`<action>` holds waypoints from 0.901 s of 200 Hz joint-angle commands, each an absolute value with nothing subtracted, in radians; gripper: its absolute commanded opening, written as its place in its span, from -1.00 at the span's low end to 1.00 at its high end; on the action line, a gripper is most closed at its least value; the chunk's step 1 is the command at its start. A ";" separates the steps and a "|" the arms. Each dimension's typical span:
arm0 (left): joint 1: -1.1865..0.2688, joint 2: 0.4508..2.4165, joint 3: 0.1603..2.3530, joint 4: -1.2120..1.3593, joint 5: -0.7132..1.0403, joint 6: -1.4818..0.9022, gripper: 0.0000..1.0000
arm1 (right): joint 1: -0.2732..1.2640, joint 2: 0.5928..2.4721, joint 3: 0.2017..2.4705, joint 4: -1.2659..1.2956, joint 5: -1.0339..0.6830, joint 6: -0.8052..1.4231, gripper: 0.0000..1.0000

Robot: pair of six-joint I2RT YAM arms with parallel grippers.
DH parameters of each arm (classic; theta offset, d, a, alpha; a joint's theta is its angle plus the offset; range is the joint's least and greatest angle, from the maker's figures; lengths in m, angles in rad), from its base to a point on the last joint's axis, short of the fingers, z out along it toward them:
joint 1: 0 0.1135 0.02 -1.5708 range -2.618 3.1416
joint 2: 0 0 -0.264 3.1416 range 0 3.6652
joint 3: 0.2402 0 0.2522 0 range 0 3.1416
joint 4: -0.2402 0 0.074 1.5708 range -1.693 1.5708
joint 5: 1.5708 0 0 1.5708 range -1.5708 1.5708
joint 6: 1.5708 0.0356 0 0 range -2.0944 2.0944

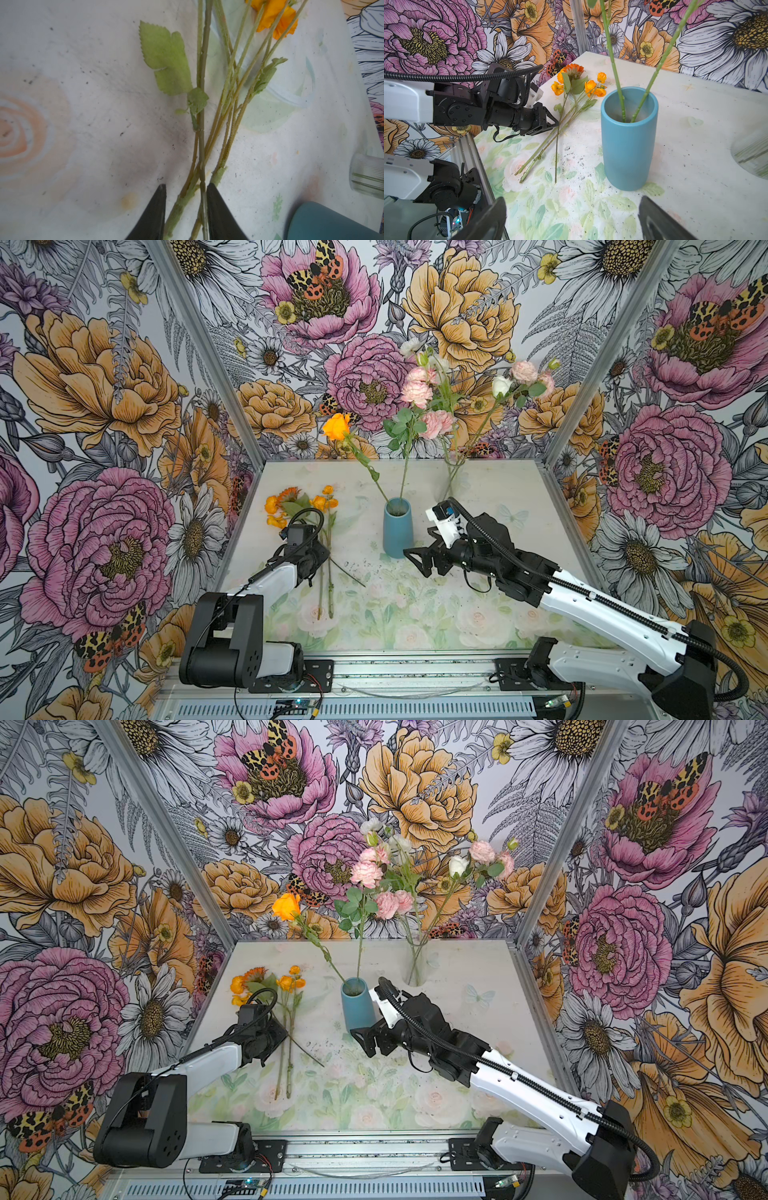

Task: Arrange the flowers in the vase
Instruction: 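Position the open left gripper around the orange-flower stems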

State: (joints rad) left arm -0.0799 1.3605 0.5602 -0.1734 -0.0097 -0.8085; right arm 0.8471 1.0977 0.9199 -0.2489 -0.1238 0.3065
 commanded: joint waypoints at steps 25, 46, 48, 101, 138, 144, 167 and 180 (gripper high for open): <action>-0.069 1.439 0.613 -0.120 -0.039 -0.774 -0.43 | 0.851 1.091 0.919 -0.227 -0.111 0.317 0.99; -0.069 1.455 0.623 -0.120 -0.043 -0.773 -0.50 | 0.850 1.092 0.917 -0.228 -0.111 0.312 0.99; -0.070 1.455 0.624 -0.120 -0.044 -0.773 -0.50 | 0.849 1.092 0.917 -0.227 -0.112 0.313 0.99; -0.074 1.393 0.627 -0.193 -0.093 -0.740 -0.63 | 0.850 1.109 0.924 -0.228 -0.116 0.311 0.99; -0.074 1.378 0.621 -0.209 -0.120 -0.725 -0.78 | 0.850 1.120 0.926 -0.226 -0.127 0.311 0.99; -0.072 1.386 0.625 -0.209 -0.118 -0.722 -0.82 | 0.850 1.119 0.926 -0.226 -0.127 0.311 0.99; -0.072 1.401 0.638 -0.208 -0.103 -0.718 -1.00 | 0.850 1.109 0.922 -0.226 -0.124 0.309 0.99; -0.072 1.398 0.645 -0.210 -0.104 -0.713 -1.00 | 0.851 1.107 0.922 -0.226 -0.121 0.310 0.99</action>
